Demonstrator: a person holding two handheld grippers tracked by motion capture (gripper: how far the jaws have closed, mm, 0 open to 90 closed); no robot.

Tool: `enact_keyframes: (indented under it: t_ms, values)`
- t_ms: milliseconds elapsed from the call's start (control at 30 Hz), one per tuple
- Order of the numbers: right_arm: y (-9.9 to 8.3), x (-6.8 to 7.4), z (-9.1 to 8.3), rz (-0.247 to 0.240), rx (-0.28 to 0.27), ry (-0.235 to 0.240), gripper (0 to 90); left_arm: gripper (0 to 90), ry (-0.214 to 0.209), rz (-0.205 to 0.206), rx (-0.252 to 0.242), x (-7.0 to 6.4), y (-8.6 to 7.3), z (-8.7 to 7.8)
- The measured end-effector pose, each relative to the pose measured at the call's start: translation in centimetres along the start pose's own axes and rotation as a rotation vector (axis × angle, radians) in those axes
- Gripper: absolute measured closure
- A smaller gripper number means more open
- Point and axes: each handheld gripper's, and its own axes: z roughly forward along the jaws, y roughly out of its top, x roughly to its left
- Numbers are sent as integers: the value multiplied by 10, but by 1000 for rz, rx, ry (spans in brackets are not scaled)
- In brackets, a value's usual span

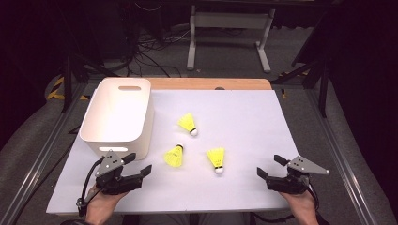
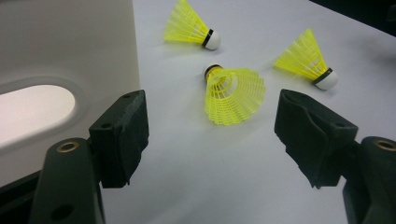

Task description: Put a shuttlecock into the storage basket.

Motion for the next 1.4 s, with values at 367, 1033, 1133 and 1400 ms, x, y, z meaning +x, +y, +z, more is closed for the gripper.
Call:
enact_keyframes:
  t_ms: [367, 1033, 1133, 1400]
  values:
    - [0, 0, 0, 6, 0, 0, 126, 271, -12, 12, 7, -5, 5, 7]
    - [0, 0, 0, 5, 2, 1, 127, 271, -34, 9, 12, -14, 17, 25]
    - [0, 0, 0, 3, 0, 3, 126, 271, -39, 20, 19, -16, 20, 27]
    - [0, 0, 0, 2, 0, 3, 126, 271, -45, 33, 18, -21, 27, 37]
